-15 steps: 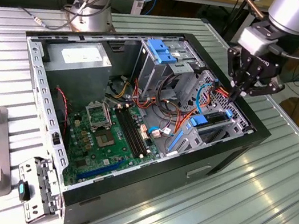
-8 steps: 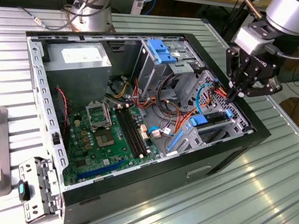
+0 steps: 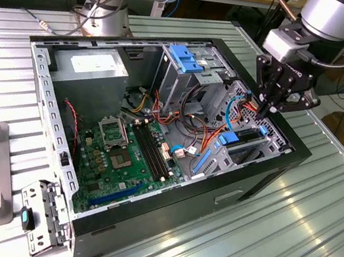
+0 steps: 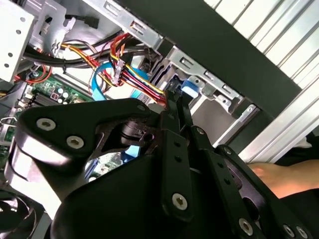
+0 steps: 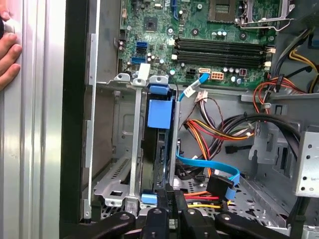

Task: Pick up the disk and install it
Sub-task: 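Insert the first disk wire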

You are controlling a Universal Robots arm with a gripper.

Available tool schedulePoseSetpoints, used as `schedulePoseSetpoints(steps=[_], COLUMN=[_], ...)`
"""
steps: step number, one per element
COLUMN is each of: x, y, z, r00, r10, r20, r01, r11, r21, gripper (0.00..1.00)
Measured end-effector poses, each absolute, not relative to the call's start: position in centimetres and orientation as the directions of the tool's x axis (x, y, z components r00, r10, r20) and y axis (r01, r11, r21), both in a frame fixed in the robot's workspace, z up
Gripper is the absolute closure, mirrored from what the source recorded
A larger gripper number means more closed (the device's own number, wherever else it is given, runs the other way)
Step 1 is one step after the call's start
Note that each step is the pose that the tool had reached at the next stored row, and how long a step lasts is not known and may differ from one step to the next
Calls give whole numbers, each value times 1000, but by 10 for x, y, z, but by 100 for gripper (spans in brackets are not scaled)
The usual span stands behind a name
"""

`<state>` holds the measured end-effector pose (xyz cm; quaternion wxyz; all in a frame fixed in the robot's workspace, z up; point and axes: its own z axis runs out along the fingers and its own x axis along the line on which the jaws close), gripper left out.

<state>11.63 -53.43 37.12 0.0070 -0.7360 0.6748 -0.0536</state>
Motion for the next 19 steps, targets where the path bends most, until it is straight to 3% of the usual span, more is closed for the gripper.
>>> schedulePoseSetpoints(steps=[9, 19], x=[112, 112], y=[-542, -544], z=[367, 364], r00=[78, 43], r10=[-996, -998], r20=[39, 38], r01=[-993, -995], r11=[-81, -46], r21=[-85, -85], gripper=[84, 84])
